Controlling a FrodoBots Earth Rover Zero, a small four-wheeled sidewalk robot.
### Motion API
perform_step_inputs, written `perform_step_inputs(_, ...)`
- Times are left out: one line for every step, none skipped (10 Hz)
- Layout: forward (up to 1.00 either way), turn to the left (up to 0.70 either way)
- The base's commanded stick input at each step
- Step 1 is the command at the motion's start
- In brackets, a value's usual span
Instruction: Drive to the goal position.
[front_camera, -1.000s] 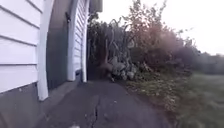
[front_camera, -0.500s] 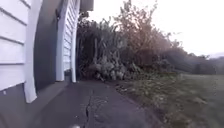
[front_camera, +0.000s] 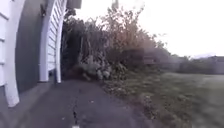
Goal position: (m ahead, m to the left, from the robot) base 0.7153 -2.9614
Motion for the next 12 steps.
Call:
perform_step_inputs(0.00, -0.45)
perform_step_inputs(0.00, -0.45)
perform_step_inputs(0.00, -0.45)
perform_step_inputs(0.00, -0.45)
perform_step_inputs(0.00, -0.45)
perform_step_inputs(0.00, -0.45)
perform_step_inputs(0.00, -0.45)
perform_step_inputs(0.00, -0.45)
perform_step_inputs(0.00, -0.45)
perform_step_inputs(0.00, -0.45)
perform_step_inputs(0.00, -0.45)
perform_step_inputs(0.00, -0.45)
